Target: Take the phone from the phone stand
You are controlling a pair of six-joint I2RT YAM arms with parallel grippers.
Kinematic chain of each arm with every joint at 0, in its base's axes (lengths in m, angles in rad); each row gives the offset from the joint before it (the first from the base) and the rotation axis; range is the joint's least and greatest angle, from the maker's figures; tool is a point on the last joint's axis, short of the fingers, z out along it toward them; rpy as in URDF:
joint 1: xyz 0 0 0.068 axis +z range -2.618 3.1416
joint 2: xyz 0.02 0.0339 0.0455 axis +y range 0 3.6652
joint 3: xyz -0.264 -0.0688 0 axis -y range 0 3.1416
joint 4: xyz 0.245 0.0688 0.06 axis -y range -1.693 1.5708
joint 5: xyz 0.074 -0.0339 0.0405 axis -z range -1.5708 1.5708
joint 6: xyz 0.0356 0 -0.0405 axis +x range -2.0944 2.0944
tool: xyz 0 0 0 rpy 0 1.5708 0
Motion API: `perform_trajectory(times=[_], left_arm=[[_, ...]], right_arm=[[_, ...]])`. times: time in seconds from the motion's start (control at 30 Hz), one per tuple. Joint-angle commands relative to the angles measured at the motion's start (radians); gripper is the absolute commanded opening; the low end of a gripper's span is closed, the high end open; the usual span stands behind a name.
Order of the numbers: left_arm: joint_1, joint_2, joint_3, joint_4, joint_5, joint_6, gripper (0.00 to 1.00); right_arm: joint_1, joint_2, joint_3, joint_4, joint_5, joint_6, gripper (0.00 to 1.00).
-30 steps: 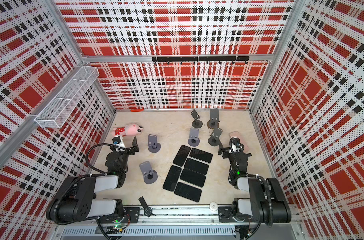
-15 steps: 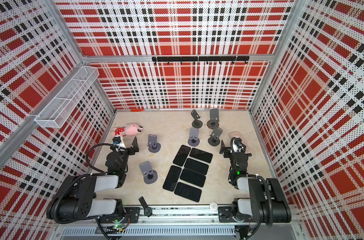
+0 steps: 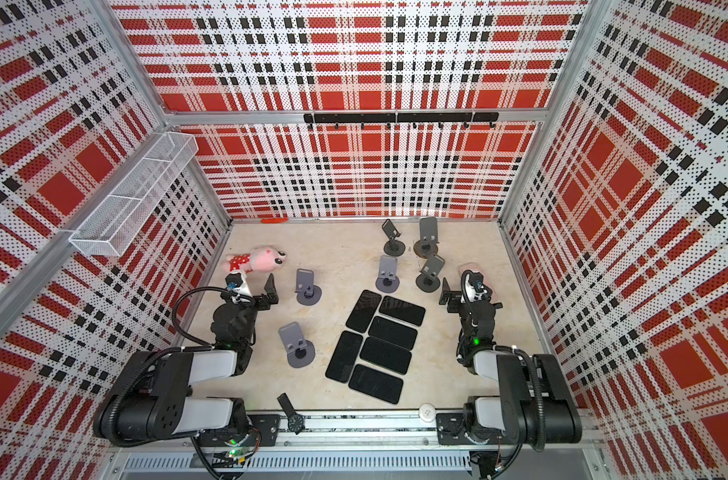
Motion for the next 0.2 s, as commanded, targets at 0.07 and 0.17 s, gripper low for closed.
perform_trajectory(times=[0.07, 0.17], left_arm=[[0.01, 0.007, -0.002, 0.035, 0.01, -0.004, 0.98], [0.01, 0.006, -0.001, 0.035, 0.01, -0.006, 0.98]], right_arm=[[-0.005, 0.018, 0.027, -0.027, -0.008, -0.005, 1.0], [-0.006, 0.011, 0.018, -0.016, 0.0, -0.003, 1.0]])
